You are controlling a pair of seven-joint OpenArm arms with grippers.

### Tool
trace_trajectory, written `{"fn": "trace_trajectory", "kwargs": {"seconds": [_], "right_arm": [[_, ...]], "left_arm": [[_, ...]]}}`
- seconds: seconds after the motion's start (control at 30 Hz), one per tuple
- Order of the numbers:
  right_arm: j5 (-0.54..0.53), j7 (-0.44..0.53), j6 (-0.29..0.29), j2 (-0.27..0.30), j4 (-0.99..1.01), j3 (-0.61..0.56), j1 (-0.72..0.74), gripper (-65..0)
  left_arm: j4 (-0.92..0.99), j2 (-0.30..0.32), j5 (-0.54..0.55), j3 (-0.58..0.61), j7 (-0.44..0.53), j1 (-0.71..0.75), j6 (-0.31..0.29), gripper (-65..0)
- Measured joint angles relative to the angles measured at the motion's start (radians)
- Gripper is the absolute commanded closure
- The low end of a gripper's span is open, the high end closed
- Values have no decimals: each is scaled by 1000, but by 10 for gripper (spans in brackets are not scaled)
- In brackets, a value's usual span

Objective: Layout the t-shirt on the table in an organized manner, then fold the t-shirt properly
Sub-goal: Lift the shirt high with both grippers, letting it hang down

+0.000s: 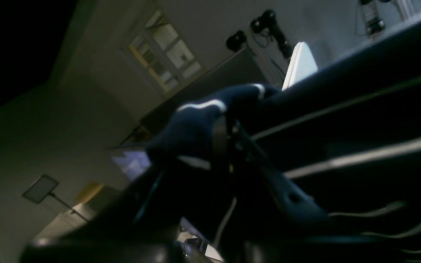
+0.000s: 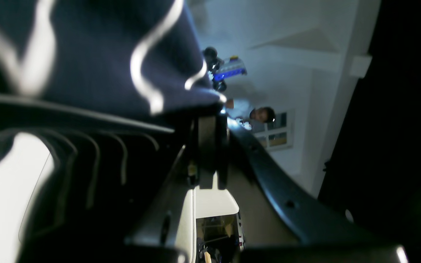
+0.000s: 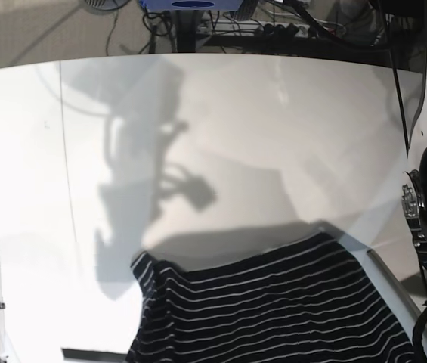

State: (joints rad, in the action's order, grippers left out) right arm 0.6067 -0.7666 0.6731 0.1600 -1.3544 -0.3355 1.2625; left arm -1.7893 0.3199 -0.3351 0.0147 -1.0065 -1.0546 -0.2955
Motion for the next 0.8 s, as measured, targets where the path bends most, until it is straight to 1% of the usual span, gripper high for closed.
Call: {"fn": "trace_trajectory", "kwargs": {"seconds": [0.1, 0.23, 0.33, 0.47, 0.6, 0.7, 0.77, 0.8], "right_arm": [[0, 23, 0, 0, 27, 0, 0, 0], [0, 27, 1, 2, 30, 0, -2, 0], [0, 27, 1, 4, 30, 0, -2, 0], [0, 35, 1, 27, 34, 0, -10, 0], [0, 51, 1, 21, 125, 0, -11, 0], [-7, 146, 2, 18, 205, 1, -11, 0], [-7, 193, -2, 16, 265, 2, -8, 0], [-6, 208, -25, 16, 296, 2, -6, 0]], "left_arm": [[21, 1, -1, 0, 1, -27, -3, 0], [19, -1, -1, 0, 4, -19, -3, 0], [21, -1, -2, 0, 8, 28, -2, 0], [34, -2, 5, 0, 7, 75, -4, 0], [98, -5, 11, 2, 24, 53, -4, 0], [162, -3, 7, 2, 31, 53, -5, 0], [212, -4, -2, 2, 102, 45, -8, 0], [236, -4, -2, 2, 122, 38, -8, 0]]}}
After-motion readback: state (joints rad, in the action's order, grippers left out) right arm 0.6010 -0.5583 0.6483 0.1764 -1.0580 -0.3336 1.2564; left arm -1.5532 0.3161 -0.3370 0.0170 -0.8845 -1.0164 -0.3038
